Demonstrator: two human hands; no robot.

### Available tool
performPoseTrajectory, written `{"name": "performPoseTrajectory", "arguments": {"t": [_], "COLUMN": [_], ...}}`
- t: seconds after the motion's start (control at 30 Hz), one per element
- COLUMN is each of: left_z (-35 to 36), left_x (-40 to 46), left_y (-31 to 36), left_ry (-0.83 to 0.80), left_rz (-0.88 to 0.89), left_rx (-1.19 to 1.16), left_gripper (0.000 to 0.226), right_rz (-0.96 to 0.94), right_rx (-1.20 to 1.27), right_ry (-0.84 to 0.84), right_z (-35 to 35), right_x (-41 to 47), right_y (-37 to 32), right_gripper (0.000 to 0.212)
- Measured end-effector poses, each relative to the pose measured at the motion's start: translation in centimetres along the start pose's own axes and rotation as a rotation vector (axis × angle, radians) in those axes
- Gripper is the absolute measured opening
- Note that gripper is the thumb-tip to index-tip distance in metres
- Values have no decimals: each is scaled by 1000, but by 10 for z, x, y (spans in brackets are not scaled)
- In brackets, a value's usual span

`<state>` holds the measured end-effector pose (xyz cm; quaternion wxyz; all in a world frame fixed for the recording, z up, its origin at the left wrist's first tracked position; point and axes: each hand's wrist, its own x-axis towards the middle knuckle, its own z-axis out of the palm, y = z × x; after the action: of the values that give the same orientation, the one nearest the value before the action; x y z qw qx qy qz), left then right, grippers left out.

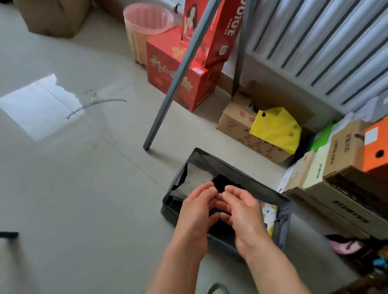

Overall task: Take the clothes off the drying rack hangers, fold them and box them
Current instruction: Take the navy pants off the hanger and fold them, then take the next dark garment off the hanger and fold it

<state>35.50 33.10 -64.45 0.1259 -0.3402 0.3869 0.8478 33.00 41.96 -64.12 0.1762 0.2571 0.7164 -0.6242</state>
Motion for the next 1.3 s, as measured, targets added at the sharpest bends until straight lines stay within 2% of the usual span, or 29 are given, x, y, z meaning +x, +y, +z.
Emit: {"name": "performPoseTrajectory", "arguments": {"t": [0.2,0.4,0.63,0.9,1.07,1.3], "left_z": [22,50,90,149,190,241], "left_x": [-110,-223,-293,-366,-407,-460], "left_y": [66,128,167,171,153,126], "left_ry": [-42,-176,-256,-405,-464,-546], "left_rz": [18,28,66,163,189,257], "left_rx": [-11,109,240,344,371,382], "left_gripper": [23,25,23,21,27,23], "right_rz": [-25,-40,-113,-223,-310,-427], "right_rx": [-9,90,80,90,132,146], "right_ry": [-10,40,68,116,124,180], "right_z": [1,-21,-46,-108,-159,-227], "right_x": [-111,-219,-292,-352,-386,-423], "right_y": [-84,-156,-214,-252,-261,-270], "right_gripper": [19,13,16,15,16,17]}}
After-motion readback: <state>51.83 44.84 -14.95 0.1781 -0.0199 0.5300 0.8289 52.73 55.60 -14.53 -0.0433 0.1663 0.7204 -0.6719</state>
